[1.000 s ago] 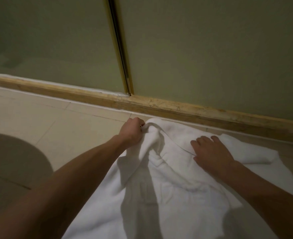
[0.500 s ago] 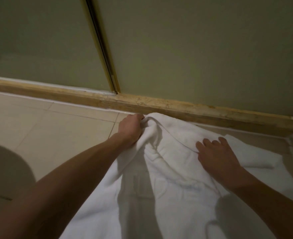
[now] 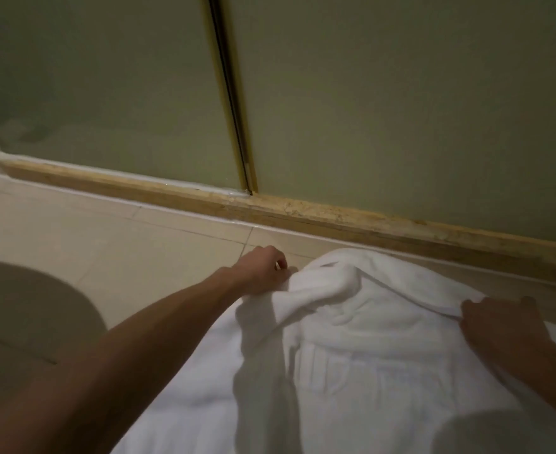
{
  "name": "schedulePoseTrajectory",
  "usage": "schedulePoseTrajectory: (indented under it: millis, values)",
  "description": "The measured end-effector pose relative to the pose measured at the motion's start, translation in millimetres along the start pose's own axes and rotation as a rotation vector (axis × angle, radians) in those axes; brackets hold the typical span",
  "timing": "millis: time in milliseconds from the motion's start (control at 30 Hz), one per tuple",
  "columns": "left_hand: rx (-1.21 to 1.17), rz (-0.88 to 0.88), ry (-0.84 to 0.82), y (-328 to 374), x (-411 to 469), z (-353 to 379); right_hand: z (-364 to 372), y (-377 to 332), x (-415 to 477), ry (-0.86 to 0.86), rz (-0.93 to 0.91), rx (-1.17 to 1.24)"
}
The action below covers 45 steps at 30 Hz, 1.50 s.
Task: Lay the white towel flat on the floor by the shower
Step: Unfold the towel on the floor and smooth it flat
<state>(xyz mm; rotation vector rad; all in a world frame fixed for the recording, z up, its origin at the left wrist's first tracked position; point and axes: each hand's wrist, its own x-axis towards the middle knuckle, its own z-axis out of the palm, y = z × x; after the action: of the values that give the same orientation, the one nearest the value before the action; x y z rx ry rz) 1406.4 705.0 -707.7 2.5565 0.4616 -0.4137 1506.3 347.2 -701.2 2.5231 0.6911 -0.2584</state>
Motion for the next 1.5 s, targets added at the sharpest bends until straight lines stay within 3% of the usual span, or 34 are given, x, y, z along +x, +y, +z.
schedulePoseTrajectory:
  millis: [133, 233, 400, 533, 667, 733, 833, 933, 1000, 1067, 1233, 1333, 1500]
  values:
    - [-0.009, -0.023, -0.119, -10, -17, -1, -33, -15, 8, -0.074, -0.010, -0.022]
    - [0.024, -0.047, -0.092, -8, -27, 7, -66, -50, 24, 0.136, -0.041, 0.070]
    - [0.140, 0.055, 0.128, 4, -40, 22, -114, -123, 55, 0.290, -0.456, 0.271]
    - [0.160, 0.196, 0.266, 9, -55, 38, -119, -156, 72, 0.225, -0.626, 0.327]
    - [0.255, 0.315, 0.370, 8, -64, 44, -119, -170, 90, 0.094, -0.628, 0.352]
    - [0.349, 0.364, 0.382, 8, -70, 45, -122, -175, 97, 0.041, -0.642, 0.311]
    - [0.470, 0.368, 0.387, 10, -75, 55, -125, -184, 96, 0.103, -0.752, 0.081]
    - [0.386, 0.351, 0.403, 9, -79, 62, -125, -189, 88, 0.206, -0.848, -0.144]
    - [0.204, 0.271, 0.381, 9, -76, 56, -129, -185, 87, 0.240, -0.842, -0.156]
    - [-0.003, 0.121, 0.337, 2, -64, 45, -135, -180, 89, 0.241, -0.785, -0.008]
    - [-0.368, -0.144, 0.067, -32, -31, 8, -139, -184, 89, 0.267, -0.552, 0.685]
    - [-0.315, -0.118, -0.086, -47, -23, -2, -139, -187, 86, 0.257, -0.407, 0.926]
    - [-0.359, -0.073, -0.156, -46, -21, -7, -144, -183, 88, 0.292, -0.305, 1.083]
